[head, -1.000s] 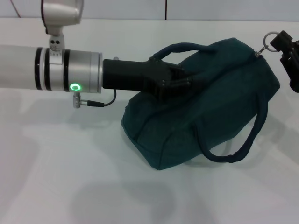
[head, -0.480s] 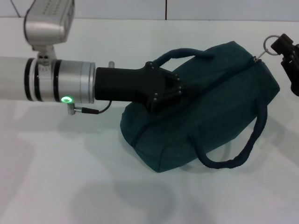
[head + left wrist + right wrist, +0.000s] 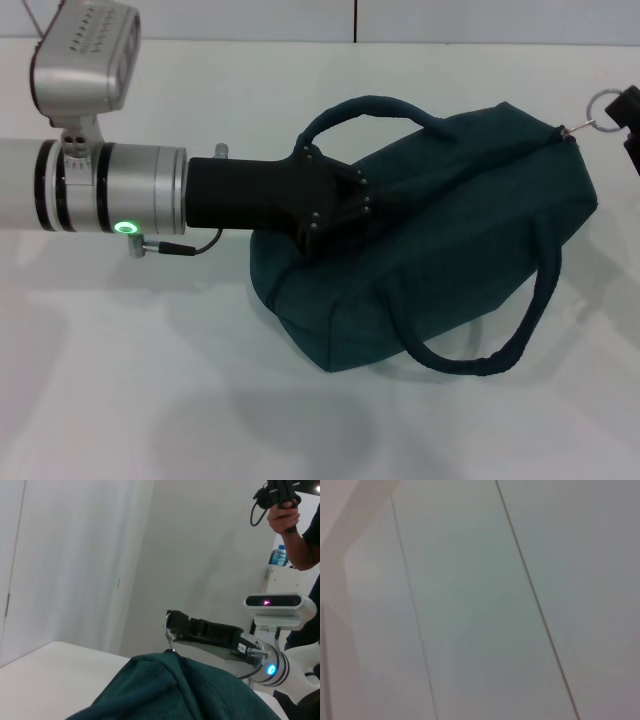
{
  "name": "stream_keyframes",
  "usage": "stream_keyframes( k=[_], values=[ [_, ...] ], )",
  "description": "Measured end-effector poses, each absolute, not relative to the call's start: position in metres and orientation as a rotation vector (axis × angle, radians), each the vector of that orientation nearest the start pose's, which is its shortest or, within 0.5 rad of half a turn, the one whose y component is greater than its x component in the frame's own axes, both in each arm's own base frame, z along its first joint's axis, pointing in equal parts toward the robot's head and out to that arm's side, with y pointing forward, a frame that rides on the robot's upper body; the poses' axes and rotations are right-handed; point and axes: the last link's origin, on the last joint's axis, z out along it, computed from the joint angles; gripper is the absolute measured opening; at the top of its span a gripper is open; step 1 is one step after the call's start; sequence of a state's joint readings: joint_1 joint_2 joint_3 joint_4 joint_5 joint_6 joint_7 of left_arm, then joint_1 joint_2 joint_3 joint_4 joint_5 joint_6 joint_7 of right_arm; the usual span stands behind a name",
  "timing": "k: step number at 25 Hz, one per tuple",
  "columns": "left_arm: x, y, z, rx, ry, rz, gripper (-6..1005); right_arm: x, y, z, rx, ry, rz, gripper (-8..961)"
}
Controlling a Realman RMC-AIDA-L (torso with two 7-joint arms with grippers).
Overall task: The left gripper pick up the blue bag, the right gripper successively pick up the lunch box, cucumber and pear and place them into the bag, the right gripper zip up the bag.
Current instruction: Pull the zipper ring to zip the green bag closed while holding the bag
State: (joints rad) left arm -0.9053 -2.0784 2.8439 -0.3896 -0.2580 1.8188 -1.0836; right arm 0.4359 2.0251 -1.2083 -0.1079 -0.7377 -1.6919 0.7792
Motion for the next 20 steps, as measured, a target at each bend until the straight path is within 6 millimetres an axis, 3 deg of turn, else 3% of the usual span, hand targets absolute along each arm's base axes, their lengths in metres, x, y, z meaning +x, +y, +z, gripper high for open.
stream_keyframes(
  k=[14, 20],
  values=[
    [-0.203, 0.341, -0.016, -2.901, -0.395, -1.009, 39, 0.285, 0.294, 0.009, -1.998, 0.511, 1.315, 29],
    [-0.203, 0.341, -0.017, -2.901, -0.384, -1.011, 38, 0.293, 0.283, 0.015, -1.968, 0.507, 1.319, 139]
  ],
)
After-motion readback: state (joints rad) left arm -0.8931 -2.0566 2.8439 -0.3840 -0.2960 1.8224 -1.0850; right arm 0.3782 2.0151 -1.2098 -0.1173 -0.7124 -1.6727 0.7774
